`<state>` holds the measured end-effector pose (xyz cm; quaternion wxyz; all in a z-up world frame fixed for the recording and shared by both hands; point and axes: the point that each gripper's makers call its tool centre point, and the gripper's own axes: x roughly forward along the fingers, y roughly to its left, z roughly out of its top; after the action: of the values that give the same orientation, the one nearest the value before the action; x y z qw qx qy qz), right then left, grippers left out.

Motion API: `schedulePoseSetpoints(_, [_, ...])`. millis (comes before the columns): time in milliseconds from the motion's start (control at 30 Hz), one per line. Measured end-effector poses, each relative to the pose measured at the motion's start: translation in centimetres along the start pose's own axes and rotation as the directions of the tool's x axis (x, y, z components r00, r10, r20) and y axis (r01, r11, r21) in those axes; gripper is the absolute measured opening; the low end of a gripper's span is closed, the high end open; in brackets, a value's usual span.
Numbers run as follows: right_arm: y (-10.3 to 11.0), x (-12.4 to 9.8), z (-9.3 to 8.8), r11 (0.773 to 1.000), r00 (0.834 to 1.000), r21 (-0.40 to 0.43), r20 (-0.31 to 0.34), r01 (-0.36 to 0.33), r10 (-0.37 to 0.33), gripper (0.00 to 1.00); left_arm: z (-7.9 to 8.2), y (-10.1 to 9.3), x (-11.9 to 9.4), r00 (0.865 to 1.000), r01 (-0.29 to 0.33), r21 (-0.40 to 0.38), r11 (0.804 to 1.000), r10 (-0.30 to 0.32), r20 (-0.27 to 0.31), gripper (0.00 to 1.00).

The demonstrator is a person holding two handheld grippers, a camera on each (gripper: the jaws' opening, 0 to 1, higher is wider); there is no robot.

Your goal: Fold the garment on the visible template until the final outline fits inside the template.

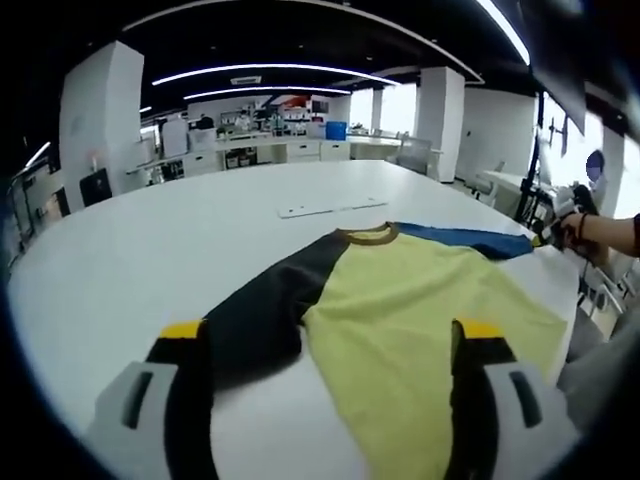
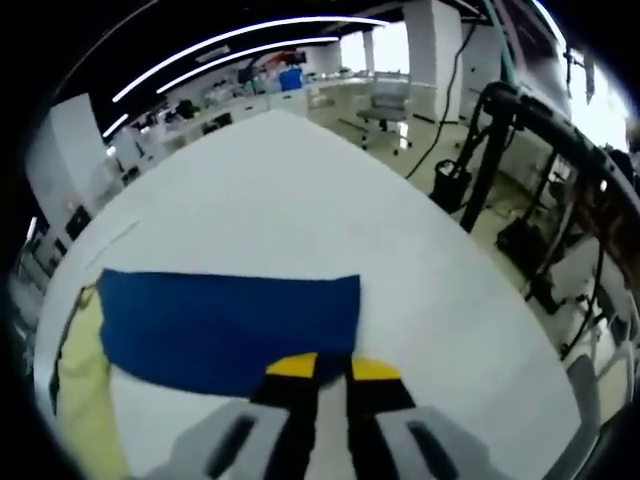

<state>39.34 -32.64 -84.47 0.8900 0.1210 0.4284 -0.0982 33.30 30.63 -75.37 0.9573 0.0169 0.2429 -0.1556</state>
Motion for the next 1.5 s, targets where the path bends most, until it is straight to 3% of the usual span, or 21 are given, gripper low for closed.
schedulePoseSetpoints(233, [0.7,-0.8,0.4,1.000,1.000,-0.016,0.011,-0.001,0.001,0.00,-0.4,-0.3,-0.5,1.000,0.008,-0.006,1.000,-0.008,-0.016,0.99])
schedulePoseSetpoints(567, [1.3,-1.2,2.8,0.999,0.999,-0.042,0.039,-0.027,0.029,0.00,0.7,-0.4,-0.6,1.000,0.025,0.001,1.000,-0.025,-0.001,0.99])
schedulePoseSetpoints(967, [5.4,-3.2,4.6,0.993,0.994,-0.093,0.071,-0.079,0.085,0.00,0.3,-0.7,-1.3,0.999,0.040,0.003,0.999,-0.040,-0.017,0.99])
schedulePoseSetpoints(1133, [7.1,-2.6,5.9,0.982,0.989,-0.145,0.068,-0.118,0.128,0.00,0.3,-0.7,-1.6,0.999,0.042,0.001,0.999,-0.042,-0.013,0.99])
schedulePoseSetpoints(1333, [9.8,-3.9,5.9,0.968,0.984,-0.199,0.056,-0.154,0.168,0.00,0.4,-1.0,-2.0,0.999,0.053,-0.022,0.998,-0.053,-0.003,0.99])
schedulePoseSetpoints(1500, [10.8,-3.7,6.3,0.962,0.984,-0.223,0.047,-0.159,0.173,0.00,0.6,-1.1,-2.4,0.998,0.063,0.001,0.998,-0.063,-0.012,0.99])
